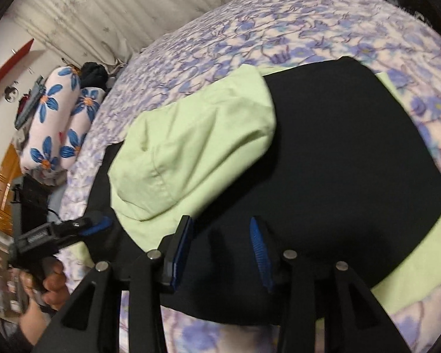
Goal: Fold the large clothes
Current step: 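Lay the green hood over the black bundle with both grippers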
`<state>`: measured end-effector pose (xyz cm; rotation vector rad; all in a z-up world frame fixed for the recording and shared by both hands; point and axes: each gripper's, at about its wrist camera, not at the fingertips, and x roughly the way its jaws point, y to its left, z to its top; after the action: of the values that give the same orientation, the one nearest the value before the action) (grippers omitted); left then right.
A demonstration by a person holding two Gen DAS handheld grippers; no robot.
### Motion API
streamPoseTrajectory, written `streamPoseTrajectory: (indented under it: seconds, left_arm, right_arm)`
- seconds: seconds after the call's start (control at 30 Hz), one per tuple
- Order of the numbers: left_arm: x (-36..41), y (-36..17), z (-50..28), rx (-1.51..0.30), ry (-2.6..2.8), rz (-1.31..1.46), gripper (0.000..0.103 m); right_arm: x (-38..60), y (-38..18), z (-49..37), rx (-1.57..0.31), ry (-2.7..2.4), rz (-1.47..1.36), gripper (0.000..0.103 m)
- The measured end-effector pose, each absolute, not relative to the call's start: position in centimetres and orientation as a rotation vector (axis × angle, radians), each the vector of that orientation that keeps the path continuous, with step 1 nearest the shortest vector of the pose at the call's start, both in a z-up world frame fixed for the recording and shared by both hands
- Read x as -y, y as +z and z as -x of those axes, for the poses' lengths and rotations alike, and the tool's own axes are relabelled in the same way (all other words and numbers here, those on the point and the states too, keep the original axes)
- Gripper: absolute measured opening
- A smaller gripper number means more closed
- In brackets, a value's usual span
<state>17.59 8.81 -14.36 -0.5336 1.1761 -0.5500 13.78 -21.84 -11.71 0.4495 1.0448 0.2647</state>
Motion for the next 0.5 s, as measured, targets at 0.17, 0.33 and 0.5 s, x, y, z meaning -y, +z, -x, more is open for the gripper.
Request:
streamPoseTrajectory:
  seconds: [0.17, 0.33, 0.5]
  left_arm:
    - [-7.6, -15.4, -18.2, -1.169, -0.558, 0.578, 0.047]
    - [-6.0, -14.9, -18.5, -1.127, -0.555, 0.584, 0.008]
    - [-6.0, -11.8, -17.3, -1.049, -0.495, 0.496, 0.005]
  right_arm:
    - [21.7, -12.6, -15.4, -1.031, 0.286, -0.529, 0.041]
    - [20.8, -12.4, -15.9, -0.967, 0.315, -0.525, 0.012]
    - [20.3, -11.7, -14.1, -0.944, 0.351, -0.595, 0.006]
